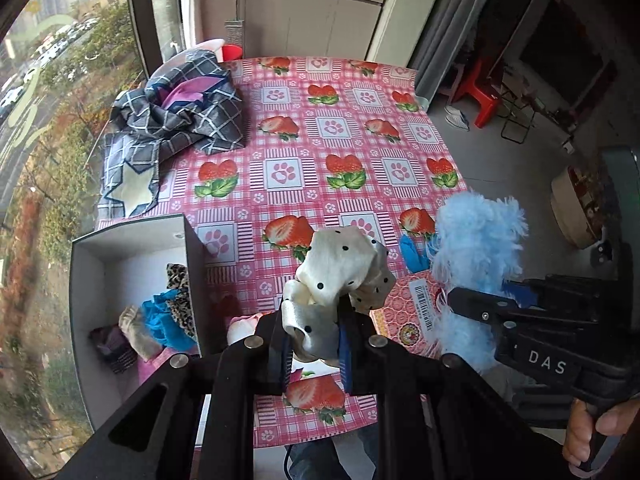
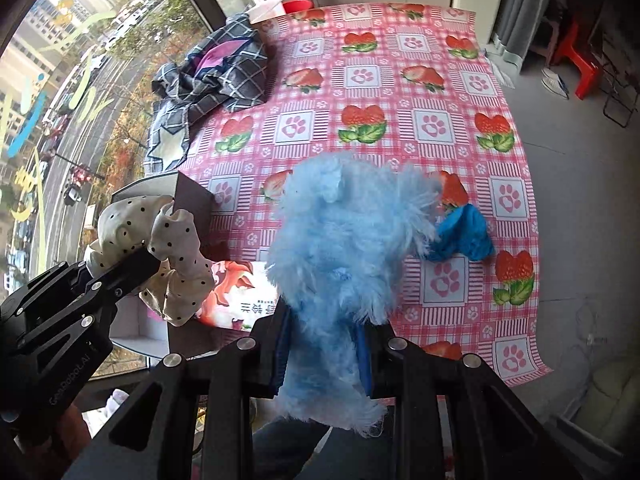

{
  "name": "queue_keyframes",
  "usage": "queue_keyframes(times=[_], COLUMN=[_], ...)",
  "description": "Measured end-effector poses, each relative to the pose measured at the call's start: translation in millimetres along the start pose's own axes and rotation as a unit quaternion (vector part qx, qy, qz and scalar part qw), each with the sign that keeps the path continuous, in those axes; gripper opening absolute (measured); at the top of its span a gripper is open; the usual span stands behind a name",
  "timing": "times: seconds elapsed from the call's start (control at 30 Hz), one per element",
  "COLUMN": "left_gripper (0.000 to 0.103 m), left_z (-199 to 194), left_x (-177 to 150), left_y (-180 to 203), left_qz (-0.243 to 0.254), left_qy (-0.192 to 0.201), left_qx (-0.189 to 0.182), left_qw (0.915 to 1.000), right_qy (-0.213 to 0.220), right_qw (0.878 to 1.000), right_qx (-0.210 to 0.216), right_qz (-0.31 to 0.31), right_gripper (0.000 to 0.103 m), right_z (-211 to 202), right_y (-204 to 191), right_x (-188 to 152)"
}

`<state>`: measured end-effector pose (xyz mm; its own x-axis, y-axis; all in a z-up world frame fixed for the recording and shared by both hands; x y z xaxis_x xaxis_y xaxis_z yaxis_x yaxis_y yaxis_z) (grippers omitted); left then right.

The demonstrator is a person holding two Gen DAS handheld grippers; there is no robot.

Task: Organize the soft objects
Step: 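Lift and carry the polka-dot scrunchie and blue plush with both tools over the box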

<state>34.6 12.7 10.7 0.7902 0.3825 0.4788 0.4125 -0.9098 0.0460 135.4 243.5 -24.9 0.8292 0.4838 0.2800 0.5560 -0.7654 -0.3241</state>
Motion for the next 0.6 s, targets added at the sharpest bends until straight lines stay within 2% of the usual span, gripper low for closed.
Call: queue_keyframes(times=[0.3, 0.6], left_gripper=[0.020, 0.020], left_z=[-17.0, -38.0], left_x=[-45.9, -86.4], left_y=[-51.7, -90.8], left_qz=[-0.073, -0.130], left_qy=[-0.004, -0.002], left_qx=[0.037, 0.072], left_qw=[0.9967, 0.9889], right_qy=[-0.025, -0.046], right_qw=[0.996, 0.988], right_qx=[0.017, 0.036], right_qz=[-0.086, -0.145], right_gripper=[0.029, 0.029], right_z=[16.5, 29.6], right_y=[-68.2, -119.8], right_x=[-19.1, -41.4])
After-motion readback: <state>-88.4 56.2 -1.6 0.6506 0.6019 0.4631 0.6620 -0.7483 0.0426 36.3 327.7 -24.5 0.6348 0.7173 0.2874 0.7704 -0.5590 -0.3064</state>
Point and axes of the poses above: each gripper's, at about its wrist camera, not at the fingertips, and z roughly the way its jaws point, y to its right, x to its top, the point moved 5 cm from there along z, roughly the way its jaws point, and after that the axes turned 13 degrees about z, right-handed, at the moved point
